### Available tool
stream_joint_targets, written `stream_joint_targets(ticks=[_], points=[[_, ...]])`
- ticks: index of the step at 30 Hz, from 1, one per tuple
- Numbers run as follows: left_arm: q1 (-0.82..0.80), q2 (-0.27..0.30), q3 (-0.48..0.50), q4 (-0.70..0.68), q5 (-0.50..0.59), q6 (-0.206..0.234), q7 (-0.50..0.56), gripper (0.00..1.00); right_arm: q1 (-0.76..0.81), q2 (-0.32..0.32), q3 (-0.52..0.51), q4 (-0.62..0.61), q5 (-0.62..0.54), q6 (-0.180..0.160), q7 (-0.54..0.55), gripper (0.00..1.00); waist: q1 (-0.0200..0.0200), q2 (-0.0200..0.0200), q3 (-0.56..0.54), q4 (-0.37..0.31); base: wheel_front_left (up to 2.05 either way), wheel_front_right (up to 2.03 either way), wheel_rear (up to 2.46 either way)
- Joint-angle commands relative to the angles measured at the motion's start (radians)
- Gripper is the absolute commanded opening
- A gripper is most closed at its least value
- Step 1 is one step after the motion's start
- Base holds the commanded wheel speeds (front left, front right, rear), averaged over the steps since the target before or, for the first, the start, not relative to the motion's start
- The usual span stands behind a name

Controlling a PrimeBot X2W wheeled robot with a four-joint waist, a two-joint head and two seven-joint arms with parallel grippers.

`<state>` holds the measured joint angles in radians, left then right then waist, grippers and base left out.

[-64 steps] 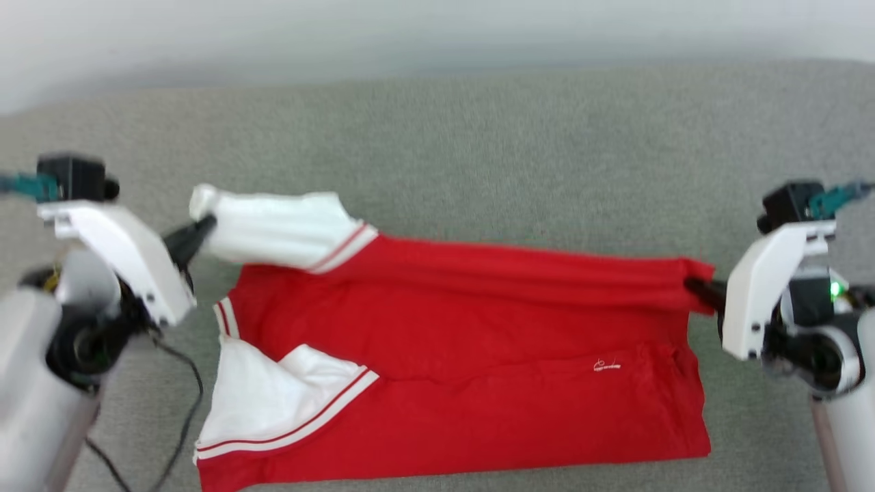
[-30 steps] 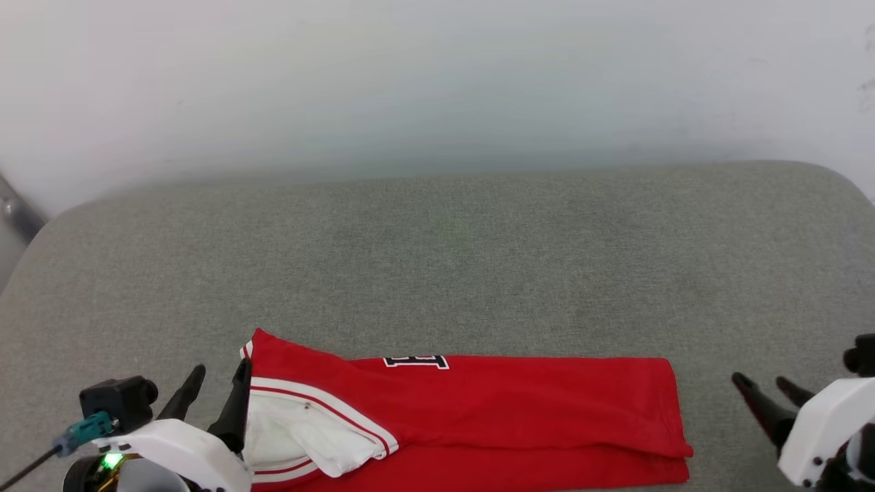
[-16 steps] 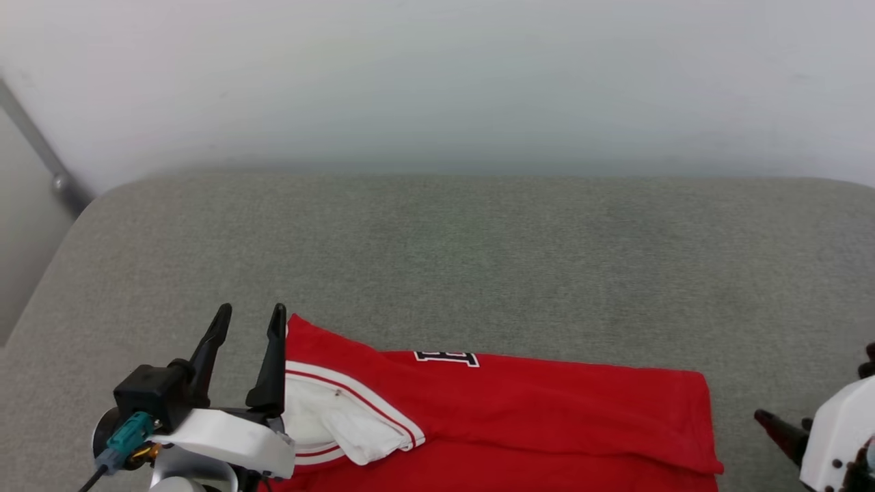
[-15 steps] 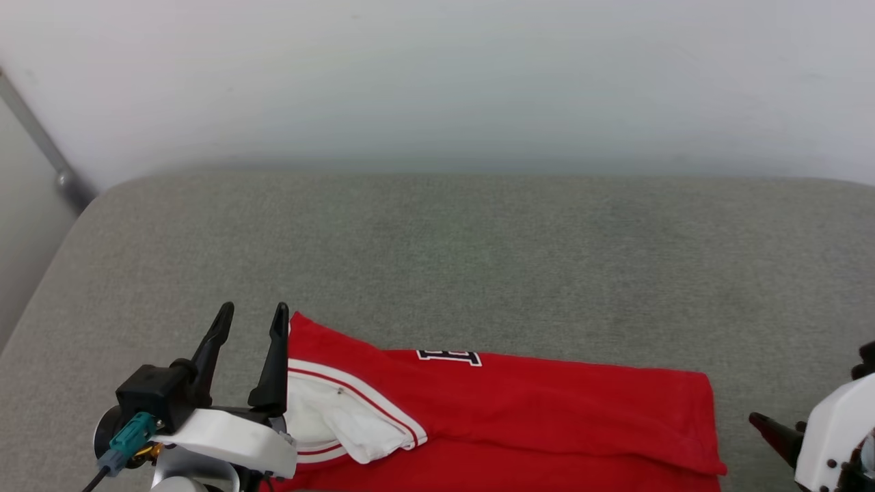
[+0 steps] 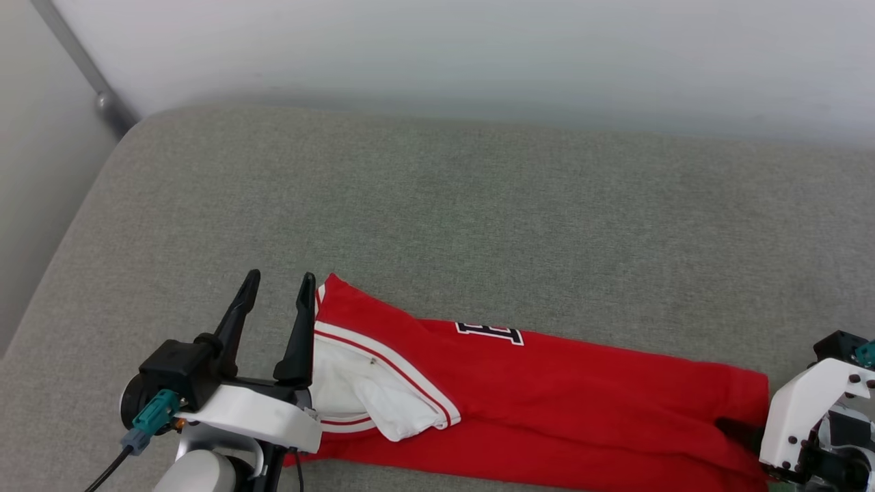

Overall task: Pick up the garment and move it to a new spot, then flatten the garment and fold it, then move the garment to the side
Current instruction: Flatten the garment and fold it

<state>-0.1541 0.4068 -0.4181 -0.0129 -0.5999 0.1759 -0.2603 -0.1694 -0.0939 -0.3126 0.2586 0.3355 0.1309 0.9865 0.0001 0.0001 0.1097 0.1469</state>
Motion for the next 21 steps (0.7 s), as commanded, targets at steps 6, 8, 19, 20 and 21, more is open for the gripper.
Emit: stream_joint_targets(ticks=[6,8,19,20,21], points=[[-0.006,-0.018,0.017,0.022,0.025,-0.023,-0.006,1.0,0.001,0.023,0.045,0.122,0.036,0.0,0.033,0.52,-0.0001,-0.0001,0.012,0.011,0.0,0.0,0.0],[-0.003,-0.019,0.023,0.026,0.028,-0.027,-0.007,1.0,-0.008,0.025,0.06,0.129,0.051,0.0,0.024,0.0,-0.0001,-0.0001,0.008,0.007,0.0,0.0,0.0],[0.035,0.003,0.024,0.05,0.042,-0.021,-0.002,1.0,-0.055,-0.055,0.124,0.069,0.118,0.0,-0.028,0.0,-0.0001,-0.0001,-0.063,-0.035,0.0,0.0,0.0],[0.041,0.005,0.024,0.05,0.041,-0.017,0.0,1.0,-0.055,-0.06,0.128,0.061,0.124,0.0,-0.029,0.0,-0.0001,-0.0001,-0.071,-0.04,0.0,0.0,0.0],[0.048,0.007,0.025,0.049,0.041,-0.013,0.003,1.0,-0.055,-0.067,0.127,0.052,0.125,0.0,-0.032,0.0,-0.0001,-0.0001,-0.077,-0.045,0.0,0.0,0.0]])
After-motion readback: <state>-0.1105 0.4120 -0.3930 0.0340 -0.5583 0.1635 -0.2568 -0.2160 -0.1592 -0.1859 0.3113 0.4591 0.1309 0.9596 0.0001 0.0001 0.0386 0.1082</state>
